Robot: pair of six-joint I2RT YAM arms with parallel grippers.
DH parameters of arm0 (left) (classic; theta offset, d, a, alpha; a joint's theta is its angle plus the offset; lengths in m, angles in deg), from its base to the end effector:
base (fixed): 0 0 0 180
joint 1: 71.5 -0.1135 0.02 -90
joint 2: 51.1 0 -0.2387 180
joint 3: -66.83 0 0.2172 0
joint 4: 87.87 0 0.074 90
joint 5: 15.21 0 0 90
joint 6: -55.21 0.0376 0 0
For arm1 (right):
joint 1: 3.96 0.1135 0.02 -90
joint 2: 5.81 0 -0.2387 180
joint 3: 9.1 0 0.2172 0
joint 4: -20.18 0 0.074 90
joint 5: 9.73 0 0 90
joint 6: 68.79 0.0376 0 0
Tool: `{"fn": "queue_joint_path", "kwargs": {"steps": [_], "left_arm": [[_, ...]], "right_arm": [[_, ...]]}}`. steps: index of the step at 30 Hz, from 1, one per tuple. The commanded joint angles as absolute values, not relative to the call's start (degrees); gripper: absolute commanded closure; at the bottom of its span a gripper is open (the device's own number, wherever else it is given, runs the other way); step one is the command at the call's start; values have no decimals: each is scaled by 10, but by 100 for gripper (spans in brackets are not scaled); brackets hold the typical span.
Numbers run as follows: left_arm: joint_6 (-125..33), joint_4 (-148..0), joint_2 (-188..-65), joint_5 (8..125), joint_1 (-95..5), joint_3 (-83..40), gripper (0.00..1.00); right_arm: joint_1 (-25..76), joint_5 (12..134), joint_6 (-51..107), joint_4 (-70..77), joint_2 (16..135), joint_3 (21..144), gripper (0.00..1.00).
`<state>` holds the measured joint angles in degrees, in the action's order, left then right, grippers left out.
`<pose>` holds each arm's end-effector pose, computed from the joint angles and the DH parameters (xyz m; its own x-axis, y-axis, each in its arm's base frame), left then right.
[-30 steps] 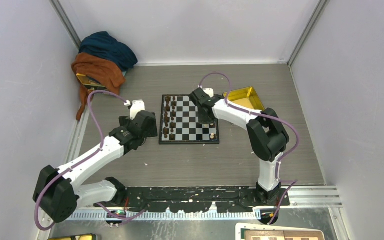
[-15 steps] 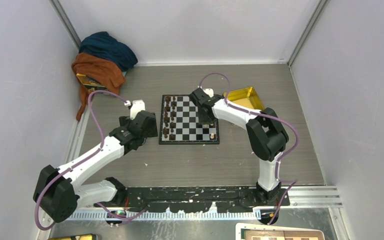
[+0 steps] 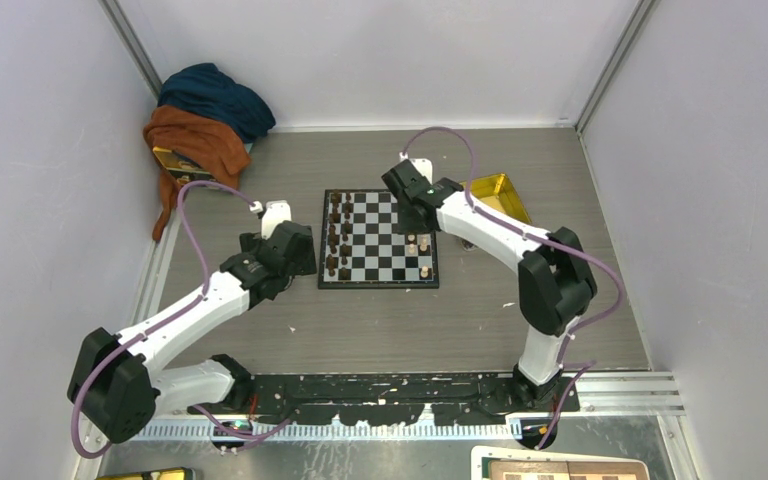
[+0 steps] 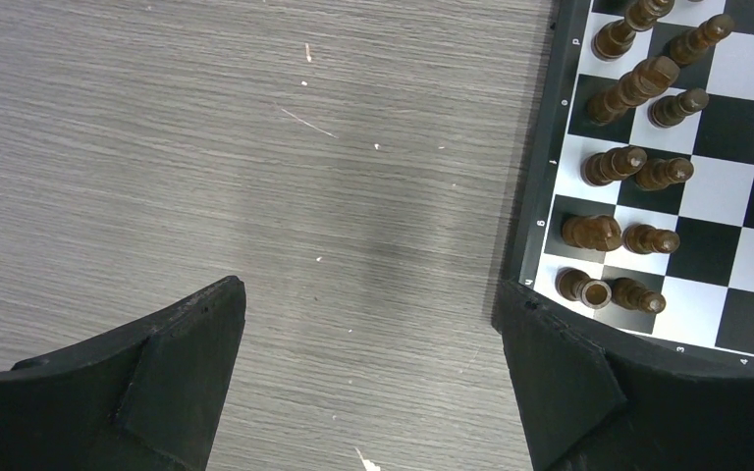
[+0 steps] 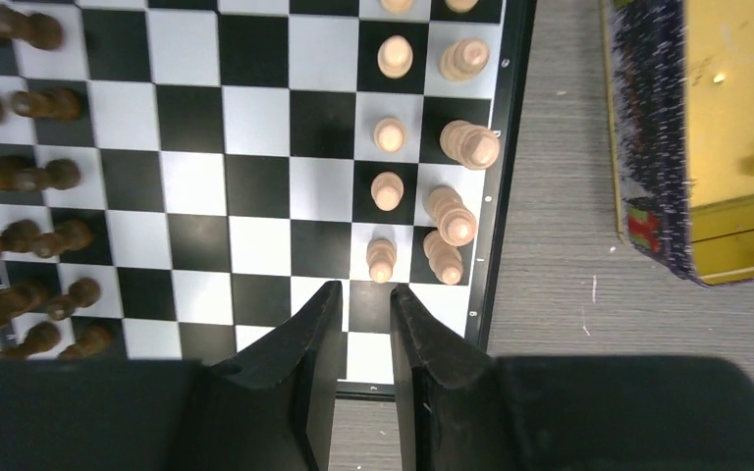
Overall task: Set up the chess pieces on the board
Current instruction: Pick up the chess piece from the storage box.
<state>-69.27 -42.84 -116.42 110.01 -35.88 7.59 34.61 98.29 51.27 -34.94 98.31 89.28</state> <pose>0.1769 -0.1000 0.2259 -0.6243 -0.1217 -0.7717 -0.2086 0.9779 0.0146 0.2792 0.2077 0.2274 -0.8290 -0.0519 -0.5568 -0.0691 0.9976 0.0101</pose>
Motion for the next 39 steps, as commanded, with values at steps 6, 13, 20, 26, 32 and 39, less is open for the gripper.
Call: {"fn": "queue_joint_path", "kwargs": {"steps": [6,13,20,26,32,39], "left_arm": [[-712,-448,-1162,1100,-356,67,0],[-719,-443,-1157,1100,-356,74,0],[-717,-443,-1164,1101,-356,70,0],[-715,-443,-1169,1103,-356,69,0],[-712,-443,-1173,1105,-356,69,0],[-709,-444,-1180,1105,-356,65,0]], "right_arm": [[275,1049,511,-352,895,915,69],[155,1039,526,-321,879,870,57],[79,1008,520,-312,905,853,55],[51,997,518,-305,926,840,55],[37,980,518,-299,950,830,54],[26,966,516,-293,973,830,54]]}}
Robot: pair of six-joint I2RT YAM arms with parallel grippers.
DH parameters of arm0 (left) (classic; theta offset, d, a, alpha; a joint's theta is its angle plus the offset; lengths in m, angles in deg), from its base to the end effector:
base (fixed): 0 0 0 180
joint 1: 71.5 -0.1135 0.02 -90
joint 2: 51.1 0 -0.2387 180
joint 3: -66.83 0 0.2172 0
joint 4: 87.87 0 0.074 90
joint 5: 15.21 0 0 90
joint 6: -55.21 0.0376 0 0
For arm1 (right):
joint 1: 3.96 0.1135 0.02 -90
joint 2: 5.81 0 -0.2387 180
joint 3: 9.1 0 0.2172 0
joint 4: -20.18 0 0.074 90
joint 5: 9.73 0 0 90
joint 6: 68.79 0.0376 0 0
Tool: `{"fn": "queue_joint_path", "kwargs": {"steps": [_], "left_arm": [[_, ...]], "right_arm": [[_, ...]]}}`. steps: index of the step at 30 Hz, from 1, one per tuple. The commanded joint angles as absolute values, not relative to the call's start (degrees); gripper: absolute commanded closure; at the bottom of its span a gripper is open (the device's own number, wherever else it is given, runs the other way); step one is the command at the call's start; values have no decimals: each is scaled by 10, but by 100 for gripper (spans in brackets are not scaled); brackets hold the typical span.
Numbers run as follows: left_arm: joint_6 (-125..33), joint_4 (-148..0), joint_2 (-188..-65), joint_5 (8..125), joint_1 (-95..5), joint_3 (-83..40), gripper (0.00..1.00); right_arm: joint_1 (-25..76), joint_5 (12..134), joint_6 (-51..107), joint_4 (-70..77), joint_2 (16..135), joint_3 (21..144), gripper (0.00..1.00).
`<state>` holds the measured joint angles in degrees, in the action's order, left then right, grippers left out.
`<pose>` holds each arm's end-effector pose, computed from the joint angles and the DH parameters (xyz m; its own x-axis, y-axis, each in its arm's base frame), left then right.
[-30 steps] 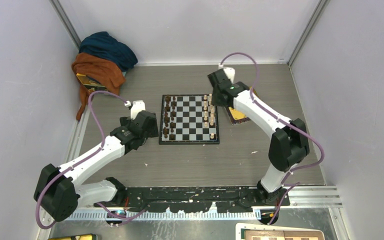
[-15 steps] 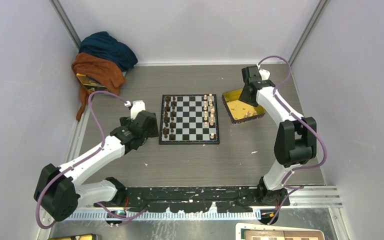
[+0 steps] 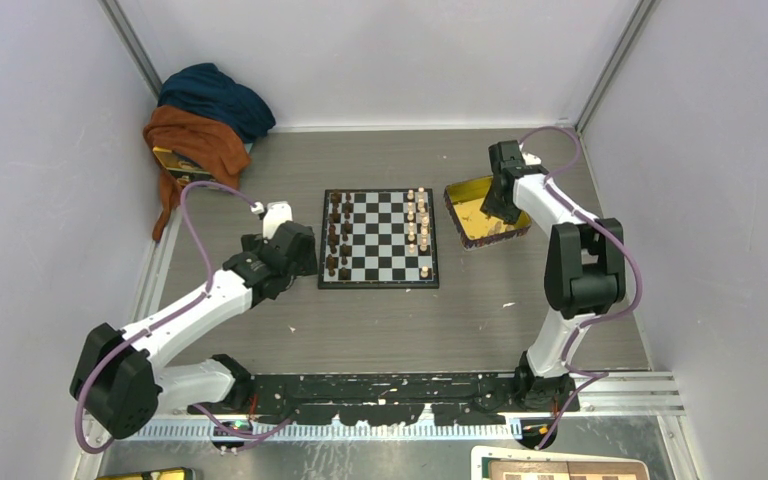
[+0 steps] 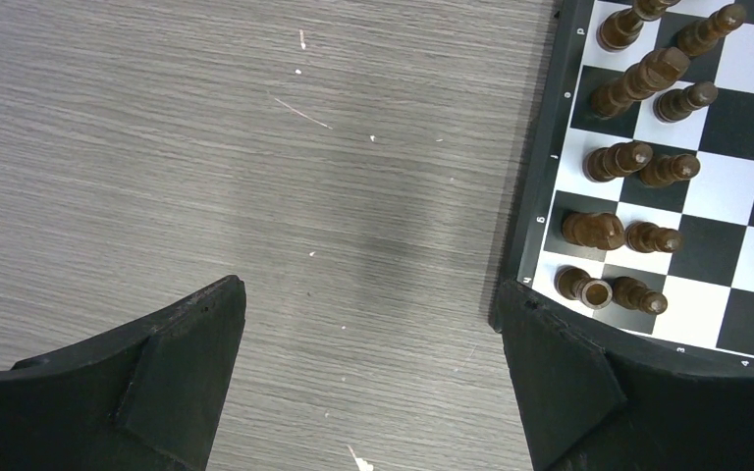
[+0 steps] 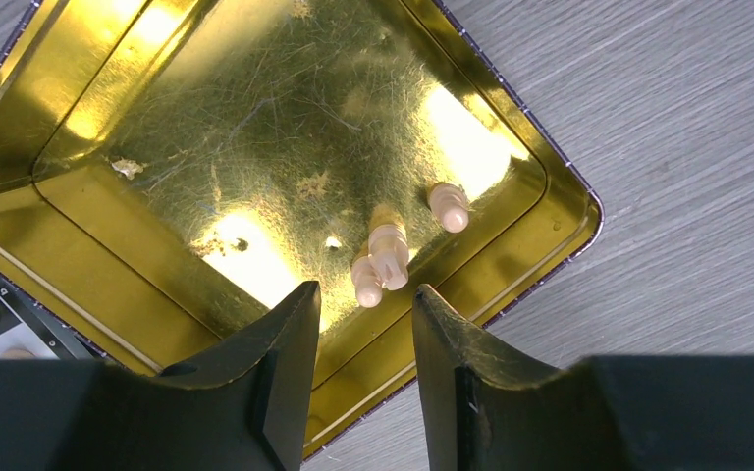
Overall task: Set up the chess pieces on the board
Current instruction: Pick up the chess piece from the storage box.
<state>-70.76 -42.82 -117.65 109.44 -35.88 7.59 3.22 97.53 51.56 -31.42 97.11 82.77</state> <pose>0.1787 -0.1017 0.2218 -0.6366 -0.1383 -0.7587 -0.2188 0.9758 0.0057 0.3358 0.0311 0.2069 -0.7525 0.3916 -0.5296 0.4590 0.8884 0.0047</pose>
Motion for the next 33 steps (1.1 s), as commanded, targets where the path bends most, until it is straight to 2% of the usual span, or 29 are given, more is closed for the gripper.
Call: {"fn": "queue_joint_path", "kwargs": {"steps": [1,22,26,33], "left_arm": [[-709,-445,-1181,1104,-356,64,0],[-714,-443,-1196,1104,-356,55,0],[-714,-442,-1199,1103,-356,54,0],[-714,-439,-1198,1103,-356,49,0]], "right_arm": [[25,963,516,-293,976,831,54],[3,937,503,-286,1009,823,57],[-1,933,502,-284,1013,826,65],[0,942,495,-290,1001,837,92]]}}
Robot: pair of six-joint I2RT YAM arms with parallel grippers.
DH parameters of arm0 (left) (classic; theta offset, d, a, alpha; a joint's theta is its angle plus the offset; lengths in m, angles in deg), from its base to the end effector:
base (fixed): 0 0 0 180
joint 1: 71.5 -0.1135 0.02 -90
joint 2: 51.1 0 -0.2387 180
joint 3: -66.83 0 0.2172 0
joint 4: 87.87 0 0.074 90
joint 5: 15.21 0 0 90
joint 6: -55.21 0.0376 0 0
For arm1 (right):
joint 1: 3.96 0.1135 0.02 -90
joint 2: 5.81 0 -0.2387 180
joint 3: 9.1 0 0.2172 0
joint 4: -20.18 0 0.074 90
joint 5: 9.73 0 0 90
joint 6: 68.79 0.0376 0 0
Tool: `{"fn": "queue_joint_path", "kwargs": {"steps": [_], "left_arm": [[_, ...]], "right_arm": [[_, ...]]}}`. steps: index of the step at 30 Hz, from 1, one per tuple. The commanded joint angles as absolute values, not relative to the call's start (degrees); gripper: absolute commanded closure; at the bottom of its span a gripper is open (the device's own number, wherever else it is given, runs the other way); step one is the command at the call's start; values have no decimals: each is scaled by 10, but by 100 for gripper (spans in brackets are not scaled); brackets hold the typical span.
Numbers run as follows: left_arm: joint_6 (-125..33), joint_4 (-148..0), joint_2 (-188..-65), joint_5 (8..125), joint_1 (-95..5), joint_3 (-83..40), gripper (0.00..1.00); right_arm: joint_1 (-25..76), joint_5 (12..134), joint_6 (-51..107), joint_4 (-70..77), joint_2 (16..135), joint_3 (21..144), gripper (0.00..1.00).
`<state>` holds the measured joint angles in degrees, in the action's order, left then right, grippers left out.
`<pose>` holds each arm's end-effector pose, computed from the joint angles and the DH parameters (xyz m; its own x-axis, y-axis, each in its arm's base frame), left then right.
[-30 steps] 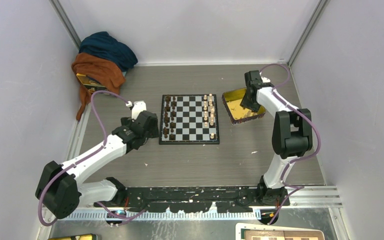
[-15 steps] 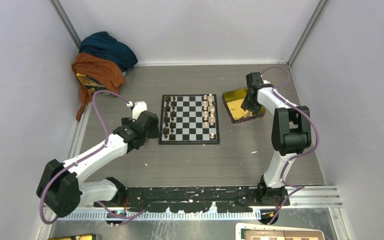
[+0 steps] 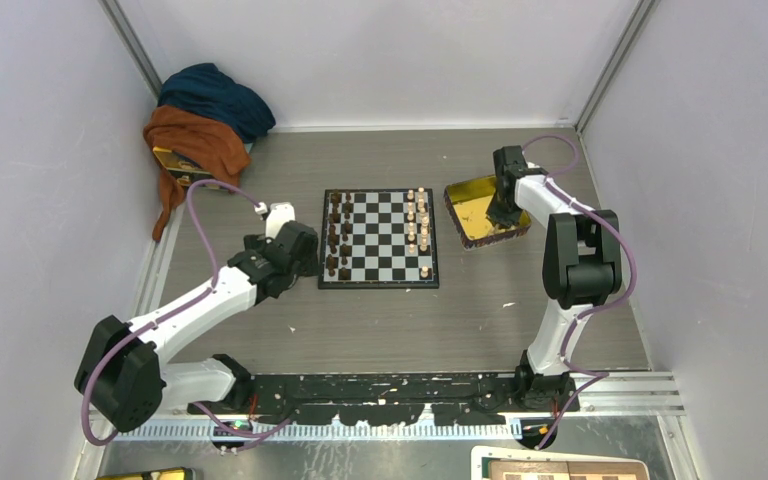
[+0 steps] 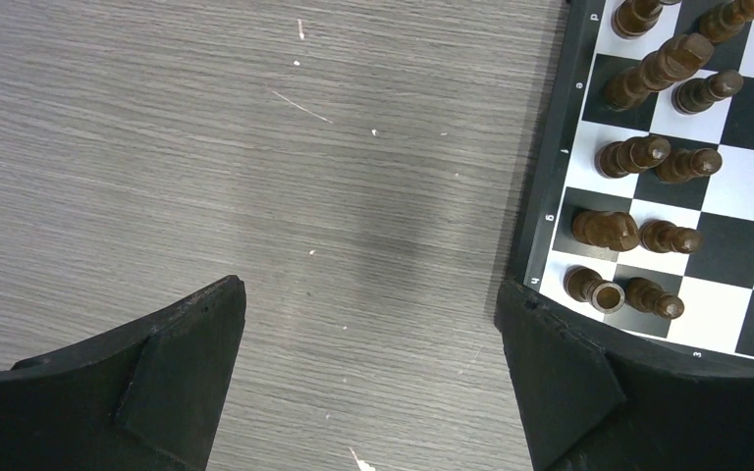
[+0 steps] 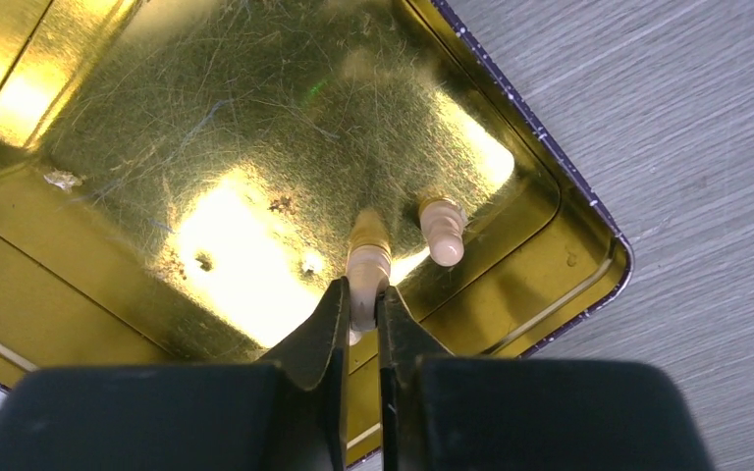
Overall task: Set up the chess pieces on the board
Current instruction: Pick up the chess piece from the storage box, then place the chess piece on the chessboard.
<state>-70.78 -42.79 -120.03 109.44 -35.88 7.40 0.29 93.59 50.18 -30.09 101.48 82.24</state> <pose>0.1825 -0.1045 0.2149 -0.6601 -0.1217 -0.7412 -0.2184 0.9753 0.0343 0.3441 0.0169 0.1805 -0.7885 0.4140 -0.4549 0.4600 0.8879 0.0109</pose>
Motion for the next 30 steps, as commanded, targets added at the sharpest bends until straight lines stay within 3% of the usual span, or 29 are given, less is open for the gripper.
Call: {"fn": "queue_joint_path", "kwargs": {"steps": [1,3,17,30], "left_arm": [[-713,-439,-1197,1104,-356,49,0],[-713,-439,-1195,1104,-356,49,0],[-719,-432,-1159,1100,-356,69,0],[-721,-425,-1118,1091,-356,89,0]], "right_arm": [[0,944,493,-292,997,840,95],[-1,948,488,-300,991,848,99],[30,954,469,-337,922,907,99],[194,985,483,-414,866,918,99]]}}
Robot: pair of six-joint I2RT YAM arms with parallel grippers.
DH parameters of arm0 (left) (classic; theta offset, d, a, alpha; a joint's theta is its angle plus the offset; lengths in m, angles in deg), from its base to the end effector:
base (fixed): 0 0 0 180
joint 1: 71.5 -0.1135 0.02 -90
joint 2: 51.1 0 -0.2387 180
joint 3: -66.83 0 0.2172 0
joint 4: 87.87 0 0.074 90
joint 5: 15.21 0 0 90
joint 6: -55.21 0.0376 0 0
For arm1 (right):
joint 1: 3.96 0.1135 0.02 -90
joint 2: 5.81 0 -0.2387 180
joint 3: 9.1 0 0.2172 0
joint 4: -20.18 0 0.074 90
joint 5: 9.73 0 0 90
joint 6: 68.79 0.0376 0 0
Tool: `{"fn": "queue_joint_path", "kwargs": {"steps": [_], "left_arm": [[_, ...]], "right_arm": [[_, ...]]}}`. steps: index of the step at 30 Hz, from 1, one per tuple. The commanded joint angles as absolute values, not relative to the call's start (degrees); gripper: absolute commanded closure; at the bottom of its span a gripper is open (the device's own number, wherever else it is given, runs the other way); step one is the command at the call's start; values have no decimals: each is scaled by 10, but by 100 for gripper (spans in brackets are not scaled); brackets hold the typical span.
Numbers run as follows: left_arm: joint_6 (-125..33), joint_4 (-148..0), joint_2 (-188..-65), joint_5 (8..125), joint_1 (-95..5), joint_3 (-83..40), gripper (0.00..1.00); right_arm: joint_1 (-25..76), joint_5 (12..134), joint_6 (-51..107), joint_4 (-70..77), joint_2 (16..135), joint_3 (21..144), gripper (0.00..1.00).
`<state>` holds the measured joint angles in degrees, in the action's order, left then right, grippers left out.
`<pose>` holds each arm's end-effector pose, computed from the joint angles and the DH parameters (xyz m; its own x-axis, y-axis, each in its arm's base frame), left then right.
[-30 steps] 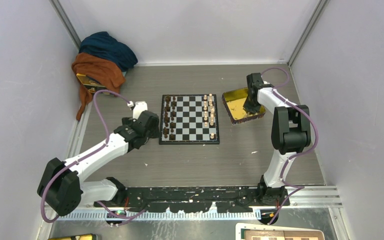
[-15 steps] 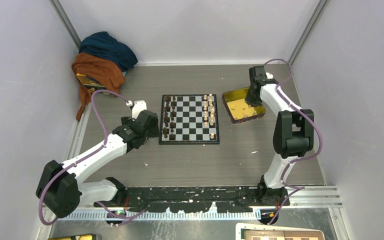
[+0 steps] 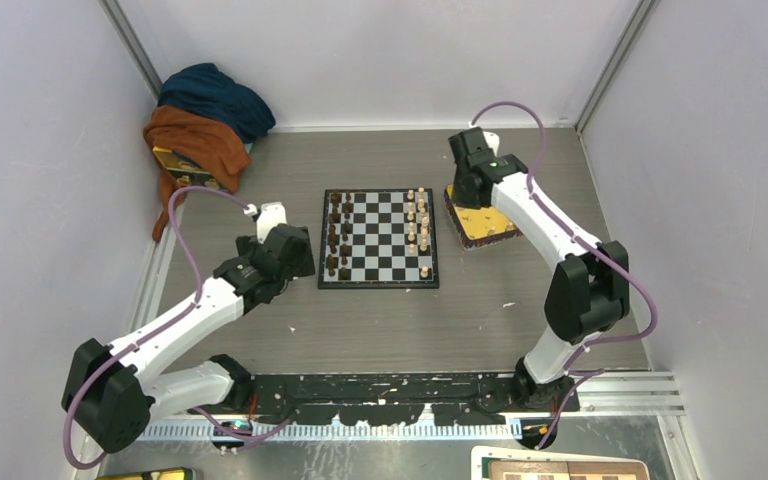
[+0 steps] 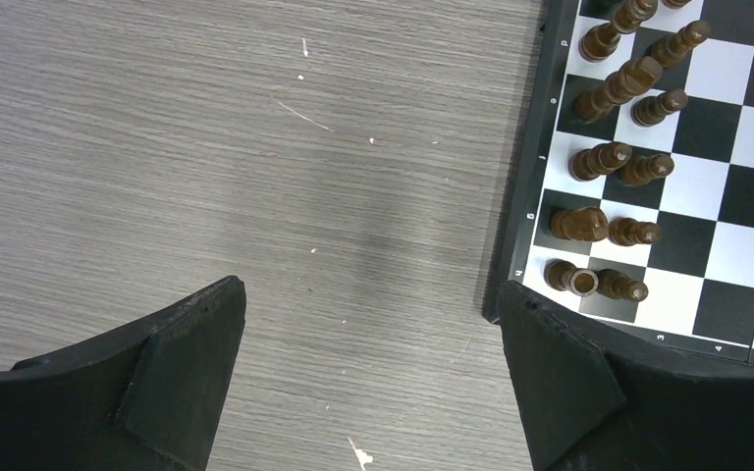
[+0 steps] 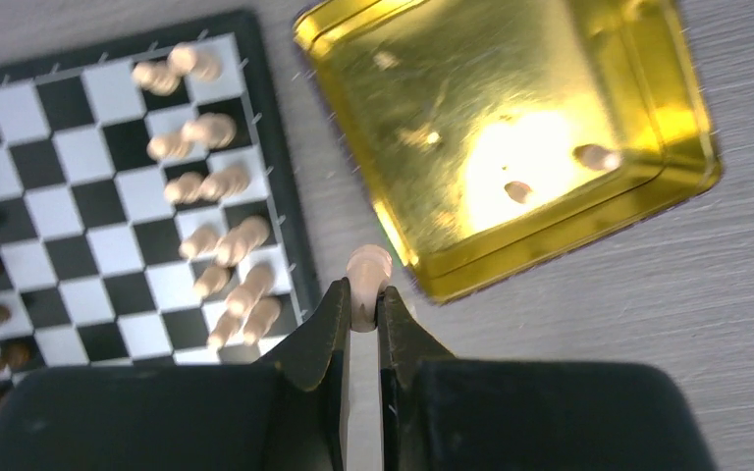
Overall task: Set up the chess pieces on the board
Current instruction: Place the chess piece on the chessboard.
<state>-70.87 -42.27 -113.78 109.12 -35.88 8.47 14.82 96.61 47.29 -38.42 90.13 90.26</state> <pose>0.1706 -0.0961 0.2288 -0.6121 -0.1597 -0.7745 -0.2161 0.9759 -0.0304 0.3105 0.0944 0.2735 -0.7671 0.1848 -0.6144 0.2008 0.9787 0.0436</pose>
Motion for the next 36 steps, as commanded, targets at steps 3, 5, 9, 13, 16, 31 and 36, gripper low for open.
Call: {"fn": "queue_joint_path", "kwargs": {"steps": [3,5,9,13,16,31,36], "left_arm": [[-721,-426,-1114,1087,-356,93,0],[-723,-427,-1112,1083,-356,94,0],[-725,-428,-1111,1077,-355,96,0],[-727,-428,-1107,1074,-355,99,0],[-727,-428,-1105,1074,-355,99,0],[-728,-423,-1107,1077,-355,99,0],[-728,-421,-1113,1078,-355,94,0]], "right_arm": [[233,991,491,-425,860,908,99],[256,995,497,-430,859,903,99],[298,1006,512,-432,861,888,99],[331,1010,526,-424,871,871,99],[347,1010,535,-417,880,859,99],[357,985,550,-357,904,804,99],[357,979,551,-342,915,792,99]]}}
